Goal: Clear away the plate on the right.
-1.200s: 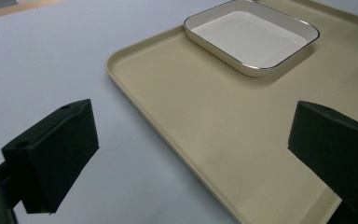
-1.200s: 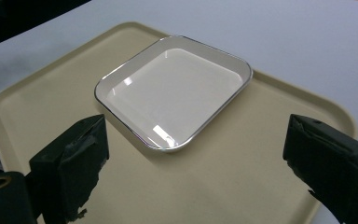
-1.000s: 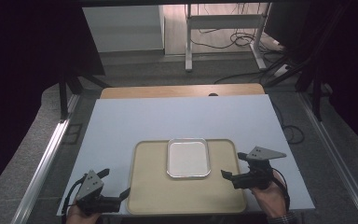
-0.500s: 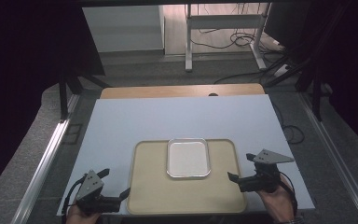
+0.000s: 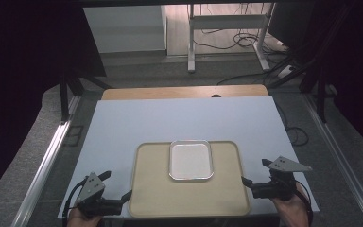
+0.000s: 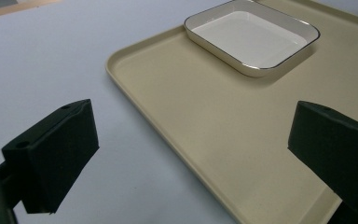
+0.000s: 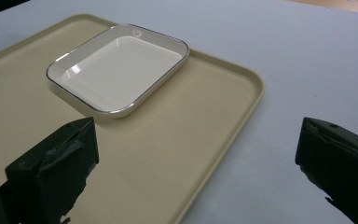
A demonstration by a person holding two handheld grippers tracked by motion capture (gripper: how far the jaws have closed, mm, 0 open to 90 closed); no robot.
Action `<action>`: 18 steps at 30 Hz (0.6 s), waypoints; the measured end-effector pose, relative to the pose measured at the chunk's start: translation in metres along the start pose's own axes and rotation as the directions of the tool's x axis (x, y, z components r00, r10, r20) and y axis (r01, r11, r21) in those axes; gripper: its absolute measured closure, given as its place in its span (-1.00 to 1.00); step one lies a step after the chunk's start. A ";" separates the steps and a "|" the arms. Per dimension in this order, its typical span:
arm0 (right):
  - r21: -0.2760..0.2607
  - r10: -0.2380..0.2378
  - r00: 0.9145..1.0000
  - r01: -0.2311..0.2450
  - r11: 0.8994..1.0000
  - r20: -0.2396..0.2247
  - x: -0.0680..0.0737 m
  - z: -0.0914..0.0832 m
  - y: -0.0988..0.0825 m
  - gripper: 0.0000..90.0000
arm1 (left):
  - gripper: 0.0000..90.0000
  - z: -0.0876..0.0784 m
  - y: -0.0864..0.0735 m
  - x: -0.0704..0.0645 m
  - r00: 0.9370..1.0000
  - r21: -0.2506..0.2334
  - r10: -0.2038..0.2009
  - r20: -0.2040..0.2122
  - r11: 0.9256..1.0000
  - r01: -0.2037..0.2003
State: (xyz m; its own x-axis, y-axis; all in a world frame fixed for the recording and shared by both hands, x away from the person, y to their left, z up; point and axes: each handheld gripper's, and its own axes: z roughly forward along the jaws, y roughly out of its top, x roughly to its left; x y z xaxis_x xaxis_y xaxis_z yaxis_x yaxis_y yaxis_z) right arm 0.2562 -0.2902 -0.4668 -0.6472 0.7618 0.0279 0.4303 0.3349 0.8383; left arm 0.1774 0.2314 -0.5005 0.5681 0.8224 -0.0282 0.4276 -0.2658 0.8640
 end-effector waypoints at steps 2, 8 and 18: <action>0.001 0.001 1.000 -0.001 1.000 0.008 0.000 -0.002 -0.001 -1.00 | -0.97 0.000 0.000 0.000 1.000 0.000 0.000 0.000 1.000 0.000; -0.012 0.010 0.999 -0.010 1.000 0.046 -0.004 -0.012 -0.005 -1.00 | -0.97 0.000 0.000 0.000 1.000 -0.001 -0.001 0.000 1.000 0.001; -0.026 0.017 0.993 -0.014 1.000 0.113 -0.010 -0.031 -0.013 -1.00 | -0.97 0.000 0.000 0.000 1.000 -0.001 -0.003 0.001 1.000 0.003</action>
State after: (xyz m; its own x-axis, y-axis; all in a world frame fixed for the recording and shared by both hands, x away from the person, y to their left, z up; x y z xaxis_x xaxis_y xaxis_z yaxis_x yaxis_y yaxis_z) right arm 0.2376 -0.3189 -0.4610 -0.5646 0.8251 -0.0196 0.4226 0.3095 0.8518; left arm 0.1774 0.2320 -0.5005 0.5674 0.8228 -0.0316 0.4286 -0.2624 0.8646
